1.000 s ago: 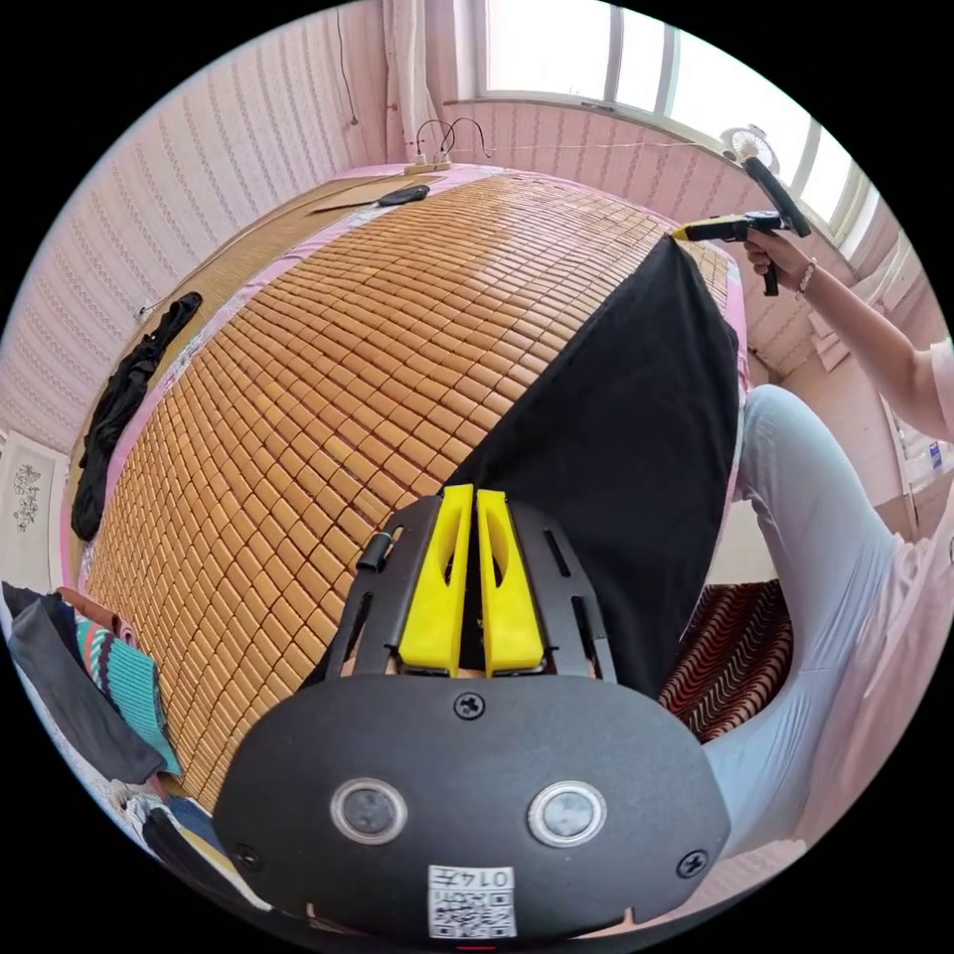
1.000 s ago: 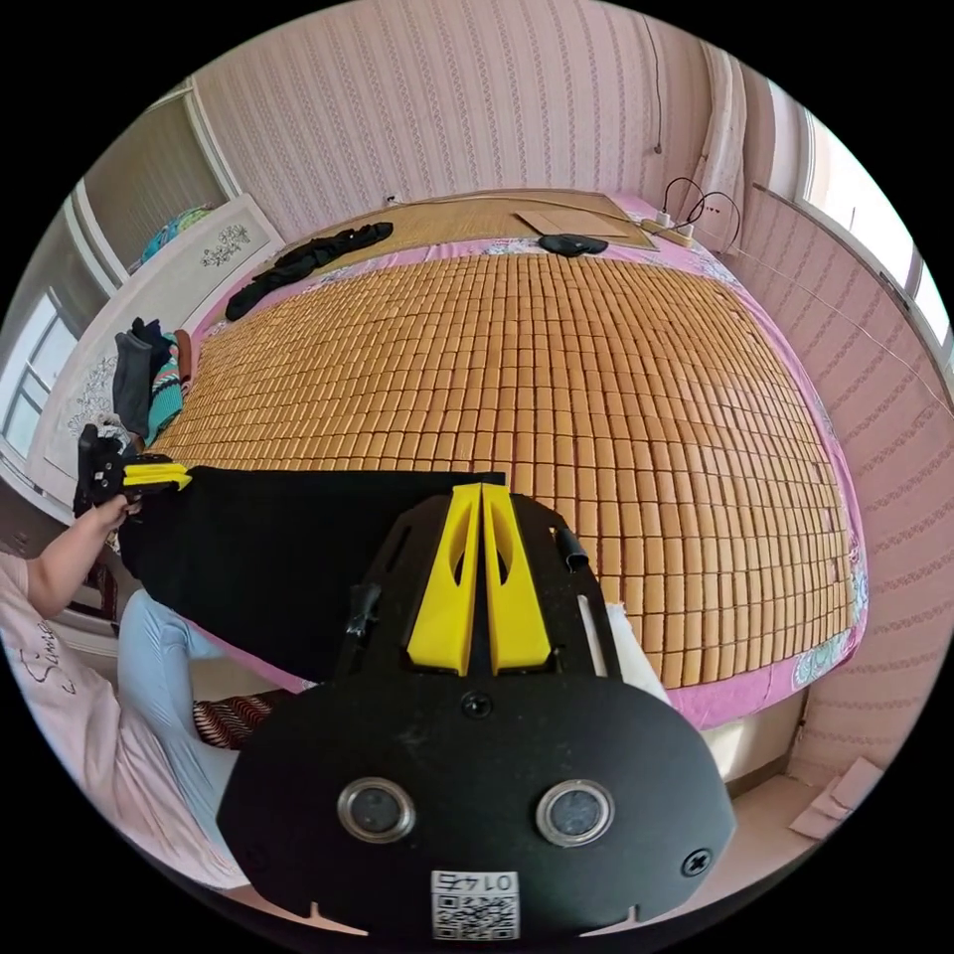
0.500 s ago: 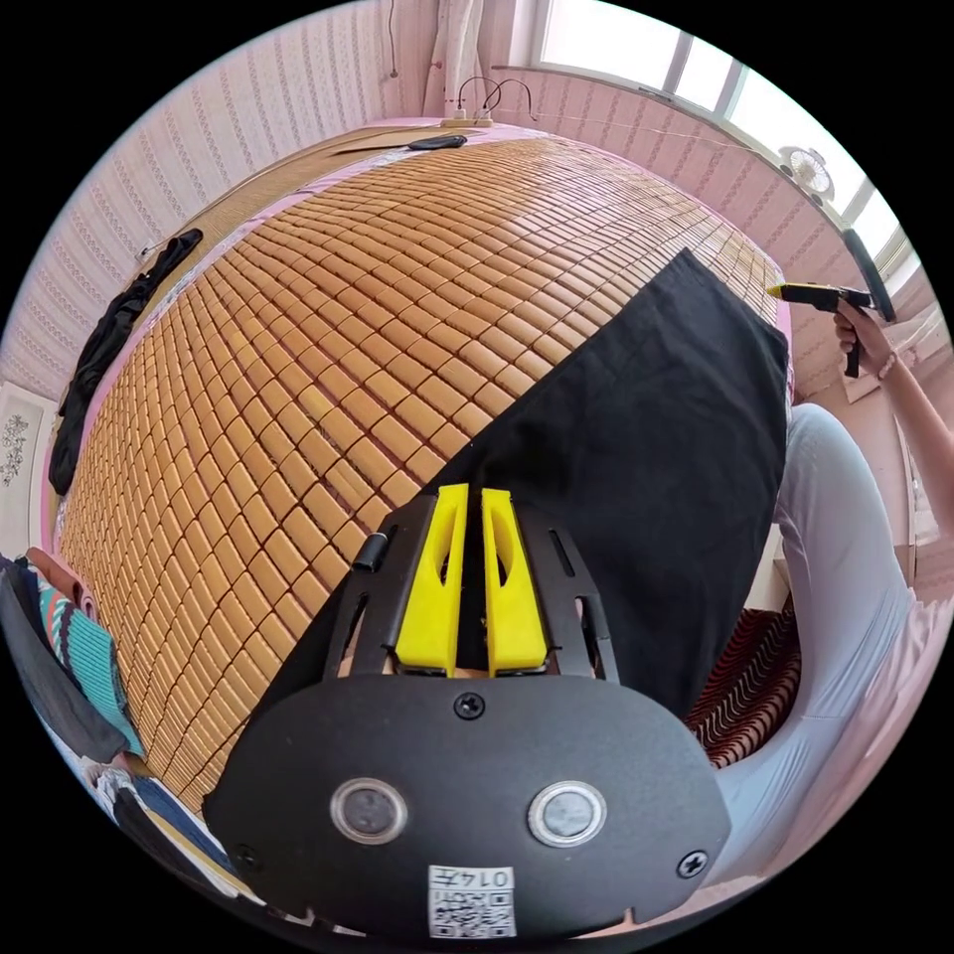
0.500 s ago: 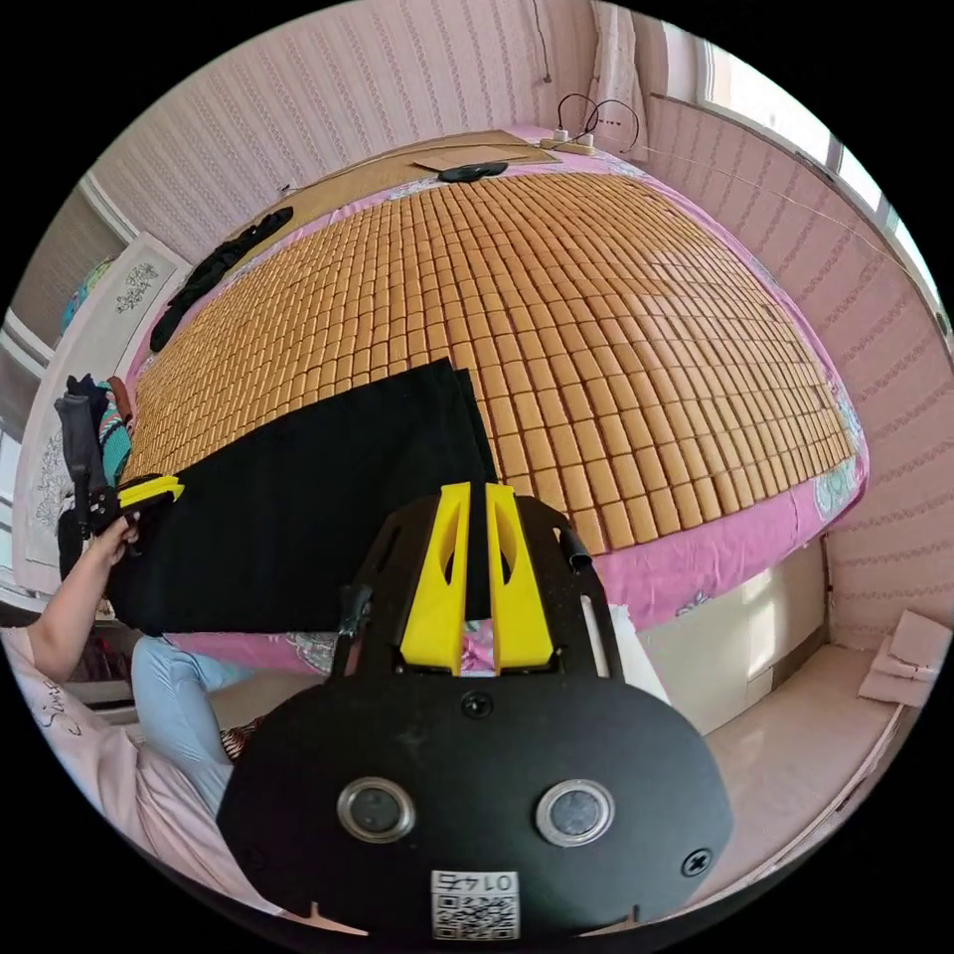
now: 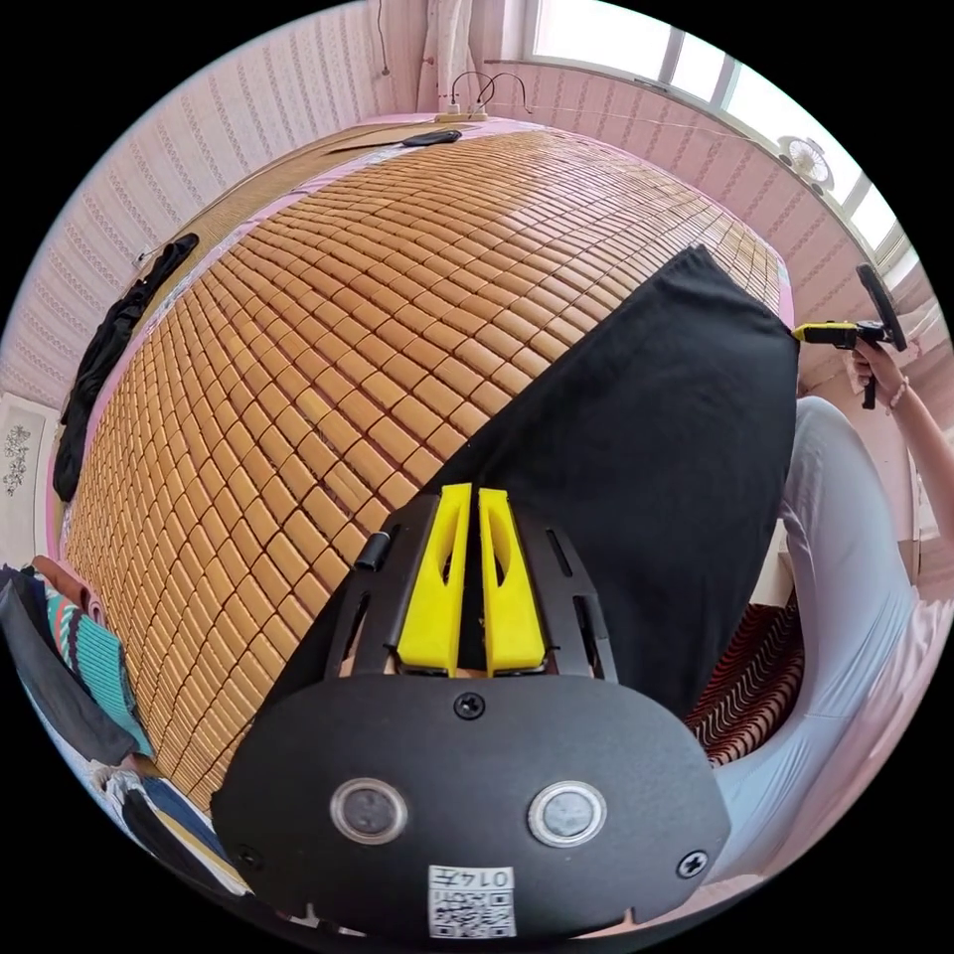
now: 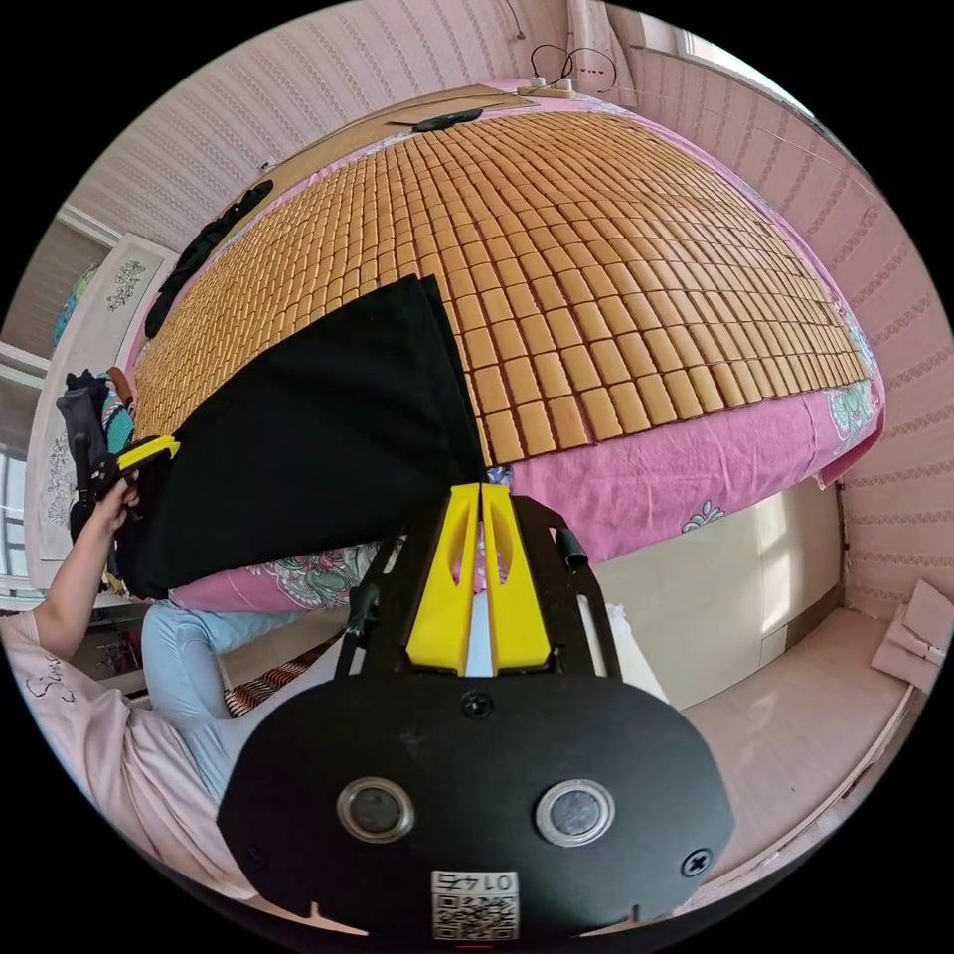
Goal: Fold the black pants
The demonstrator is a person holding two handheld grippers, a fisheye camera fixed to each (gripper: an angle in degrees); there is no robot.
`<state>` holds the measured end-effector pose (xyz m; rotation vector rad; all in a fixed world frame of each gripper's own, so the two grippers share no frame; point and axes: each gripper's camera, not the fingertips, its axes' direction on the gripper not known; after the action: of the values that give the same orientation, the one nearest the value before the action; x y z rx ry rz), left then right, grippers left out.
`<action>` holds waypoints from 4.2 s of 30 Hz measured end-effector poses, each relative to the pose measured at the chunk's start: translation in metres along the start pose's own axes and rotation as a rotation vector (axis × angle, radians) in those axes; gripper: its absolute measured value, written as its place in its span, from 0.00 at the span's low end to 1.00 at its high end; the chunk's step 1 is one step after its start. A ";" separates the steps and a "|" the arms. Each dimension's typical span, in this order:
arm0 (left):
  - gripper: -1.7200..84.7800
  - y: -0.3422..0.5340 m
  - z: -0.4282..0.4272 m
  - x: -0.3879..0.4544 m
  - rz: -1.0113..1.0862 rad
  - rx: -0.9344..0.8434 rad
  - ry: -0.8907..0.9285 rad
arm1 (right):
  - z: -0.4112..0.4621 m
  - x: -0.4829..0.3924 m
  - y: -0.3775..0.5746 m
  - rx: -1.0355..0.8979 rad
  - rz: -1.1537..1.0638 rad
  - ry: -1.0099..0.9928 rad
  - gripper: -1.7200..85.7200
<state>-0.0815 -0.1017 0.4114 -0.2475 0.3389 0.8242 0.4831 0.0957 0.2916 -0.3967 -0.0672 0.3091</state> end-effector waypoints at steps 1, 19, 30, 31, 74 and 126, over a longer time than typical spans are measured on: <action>0.04 0.002 -0.003 -0.005 -0.036 0.001 0.016 | 0.006 -0.006 -0.002 -0.007 -0.004 0.011 0.02; 0.08 0.190 -0.079 0.058 -0.280 0.128 0.108 | 0.036 -0.445 -0.059 0.055 -0.962 -0.130 0.02; 0.05 0.190 -0.033 0.079 -0.217 -0.017 0.061 | 0.119 -0.626 -0.095 -0.155 -1.114 -0.037 0.01; 0.04 0.188 -0.040 0.081 -0.216 -0.003 0.073 | 0.119 -0.636 -0.095 -0.194 -1.139 -0.016 0.01; 0.01 0.166 -0.037 0.213 -0.044 0.181 -0.084 | 0.123 -0.611 -0.027 0.043 -1.156 0.182 0.01; 0.01 -0.365 0.118 0.455 0.661 -0.050 -0.100 | 0.022 0.163 0.075 0.288 -0.092 -0.150 0.04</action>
<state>0.5026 0.0061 0.3739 -0.1374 0.3085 1.4926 0.6138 0.2203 0.2835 -0.0842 -0.1854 0.2524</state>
